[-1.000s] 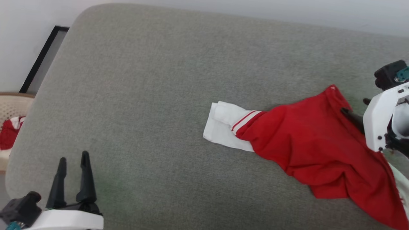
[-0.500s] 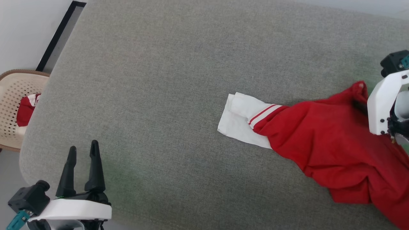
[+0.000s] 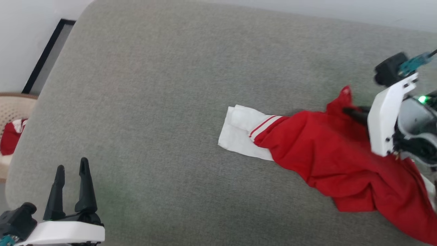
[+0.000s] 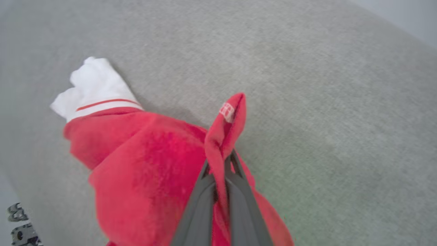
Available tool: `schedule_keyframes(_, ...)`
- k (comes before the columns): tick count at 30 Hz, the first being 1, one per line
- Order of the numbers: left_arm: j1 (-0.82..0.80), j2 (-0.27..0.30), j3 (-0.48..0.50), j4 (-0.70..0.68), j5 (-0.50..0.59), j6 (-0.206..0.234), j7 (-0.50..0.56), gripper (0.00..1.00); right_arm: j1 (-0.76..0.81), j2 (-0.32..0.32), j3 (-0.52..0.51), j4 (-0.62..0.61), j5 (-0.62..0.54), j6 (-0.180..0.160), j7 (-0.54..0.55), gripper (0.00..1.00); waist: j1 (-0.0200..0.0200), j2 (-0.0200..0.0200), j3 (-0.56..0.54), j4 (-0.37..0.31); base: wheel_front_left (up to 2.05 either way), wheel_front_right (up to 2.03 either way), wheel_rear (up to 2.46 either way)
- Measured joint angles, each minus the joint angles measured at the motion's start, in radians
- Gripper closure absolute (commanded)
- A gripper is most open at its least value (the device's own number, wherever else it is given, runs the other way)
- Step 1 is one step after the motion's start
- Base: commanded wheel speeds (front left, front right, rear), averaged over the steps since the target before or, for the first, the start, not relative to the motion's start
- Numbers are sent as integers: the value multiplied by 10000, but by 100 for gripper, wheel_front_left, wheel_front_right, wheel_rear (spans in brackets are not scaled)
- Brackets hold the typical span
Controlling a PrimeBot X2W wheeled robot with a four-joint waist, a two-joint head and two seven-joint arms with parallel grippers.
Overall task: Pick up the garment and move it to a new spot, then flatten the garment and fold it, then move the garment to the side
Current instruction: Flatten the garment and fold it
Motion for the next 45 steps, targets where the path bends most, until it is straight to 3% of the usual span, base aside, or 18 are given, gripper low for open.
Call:
schedule_keyframes(15,657,343,186,8,-54,0,2,0,2316,-58,573,-4065,1475,0,1856,100,0,0,-1124,-859,0,0,0)
schedule_keyframes(21,866,399,234,52,-94,0,2,0,3449,-33,721,-4823,1475,0,2483,100,0,0,-1367,-1129,0,0,0)
schedule_keyframes(29,941,408,274,222,-98,0,2,0,4693,268,823,-4815,855,0,2729,98,0,0,-1517,-1323,0,0,0)
schedule_keyframes(31,958,408,309,270,-111,0,2,0,4907,418,867,-4861,759,0,2715,77,0,0,-1534,-1370,0,0,0)
schedule_keyframes(32,969,410,326,288,-115,0,2,0,4963,474,853,-4932,731,0,2648,60,0,0,-1542,-1404,0,0,0)
schedule_keyframes(33,973,408,349,299,-125,0,2,0,4995,545,773,-4999,725,0,2562,4,0,0,-1549,-1437,0,0,0)
schedule_keyframes(34,992,403,374,303,-127,0,2,0,5015,623,640,-5041,717,0,2489,0,0,0,-1560,-1474,0,0,0)
schedule_keyframes(45,1196,424,721,222,-151,0,2,0,4949,941,-1202,-5973,117,0,1630,0,-1,0,-1592,-2065,0,0,0)
